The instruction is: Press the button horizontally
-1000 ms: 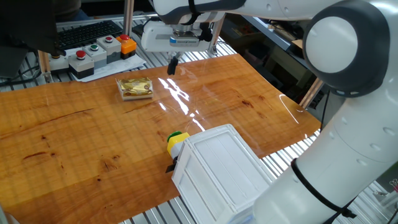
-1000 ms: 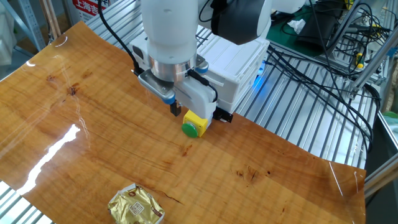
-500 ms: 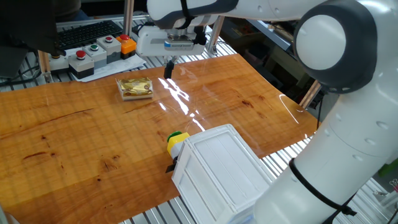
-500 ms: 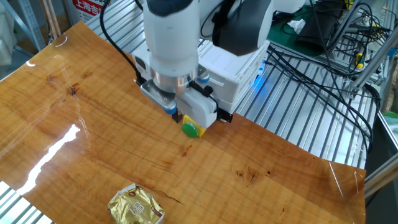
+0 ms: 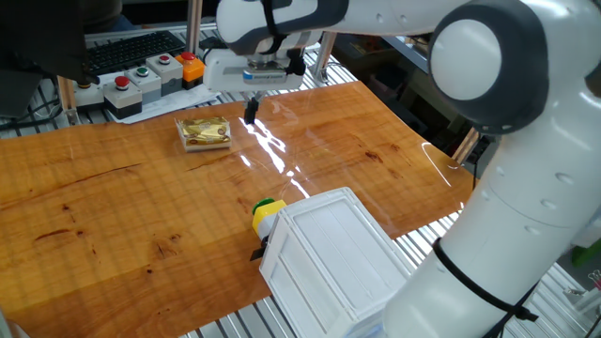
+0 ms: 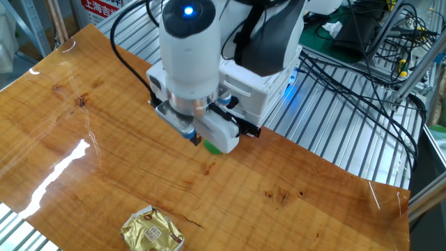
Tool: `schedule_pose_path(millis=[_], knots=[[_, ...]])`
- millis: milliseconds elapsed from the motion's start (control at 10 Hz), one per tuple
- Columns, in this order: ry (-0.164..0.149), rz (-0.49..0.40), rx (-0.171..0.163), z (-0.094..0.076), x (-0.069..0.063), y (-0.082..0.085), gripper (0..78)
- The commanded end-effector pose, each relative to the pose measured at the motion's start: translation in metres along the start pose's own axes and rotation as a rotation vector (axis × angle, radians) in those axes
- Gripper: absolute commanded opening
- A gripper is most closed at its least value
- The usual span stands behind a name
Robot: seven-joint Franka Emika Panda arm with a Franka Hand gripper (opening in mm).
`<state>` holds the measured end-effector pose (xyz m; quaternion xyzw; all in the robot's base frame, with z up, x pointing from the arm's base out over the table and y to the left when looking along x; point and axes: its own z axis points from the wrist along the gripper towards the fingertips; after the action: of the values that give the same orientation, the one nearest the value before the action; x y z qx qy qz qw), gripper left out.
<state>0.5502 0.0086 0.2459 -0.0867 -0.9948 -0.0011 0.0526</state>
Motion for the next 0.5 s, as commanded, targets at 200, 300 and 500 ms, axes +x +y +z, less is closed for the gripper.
schedule_pose_path(millis=[200,300,500], knots=[[-0.006,-0.006,0.003,0.036,-0.004,-0.001,0.0],[-0.003,-0.003,0.005,0.047,-0.003,-0.001,0.0],[0.001,0.001,0.004,0.06,0.0,-0.002,0.0]])
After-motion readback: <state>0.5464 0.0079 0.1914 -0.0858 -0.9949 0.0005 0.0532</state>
